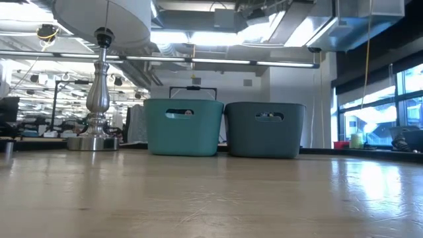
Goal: Pick and place USB-C Cables
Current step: Put the red and black charger cable into the green bin
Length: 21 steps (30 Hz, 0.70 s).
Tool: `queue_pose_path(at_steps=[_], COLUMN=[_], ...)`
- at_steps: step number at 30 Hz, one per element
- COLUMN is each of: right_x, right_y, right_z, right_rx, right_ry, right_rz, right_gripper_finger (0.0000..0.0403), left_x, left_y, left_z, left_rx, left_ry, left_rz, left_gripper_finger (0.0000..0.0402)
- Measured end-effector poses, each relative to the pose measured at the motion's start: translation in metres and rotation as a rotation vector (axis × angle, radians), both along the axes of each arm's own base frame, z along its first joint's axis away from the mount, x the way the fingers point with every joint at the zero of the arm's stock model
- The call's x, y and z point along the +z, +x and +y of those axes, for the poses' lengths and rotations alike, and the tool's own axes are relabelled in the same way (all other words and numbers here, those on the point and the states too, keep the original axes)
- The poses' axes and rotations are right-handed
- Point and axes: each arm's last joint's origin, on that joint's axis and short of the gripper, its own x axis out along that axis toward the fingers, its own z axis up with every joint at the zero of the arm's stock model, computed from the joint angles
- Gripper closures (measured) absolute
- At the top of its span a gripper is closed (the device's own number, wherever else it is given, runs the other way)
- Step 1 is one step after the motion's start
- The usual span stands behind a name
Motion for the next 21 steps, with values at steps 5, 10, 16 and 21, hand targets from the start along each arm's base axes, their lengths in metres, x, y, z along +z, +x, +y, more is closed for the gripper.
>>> queue_pose_path(at_steps=[5, 10, 16, 21], right_x=[0.002, 0.005, 0.006, 0.016], right_y=[0.012, 0.028, 0.029, 0.010], right_z=[-0.003, -0.006, -0.014, -0.030], right_rx=[0.036, 0.102, 0.079, -0.016], right_ry=[-0.035, -0.049, -0.075, -0.088], right_rz=[0.015, 0.033, 0.049, 0.041], right_gripper_finger=[0.0381, 0.0381, 0.0381, 0.0381], left_x=[0.016, 0.015, 0.014, 0.019], left_y=[0.003, 0.007, 0.007, -0.002], left_z=[0.007, 0.015, 0.016, 0.016], left_rx=[-0.189, -0.214, -0.210, -0.169], left_ry=[-0.046, -0.086, -0.084, -0.065], left_rz=[-0.155, -0.130, -0.103, -0.038], left_gripper_finger=[0.0231, 0.0231, 0.0231, 0.0231])
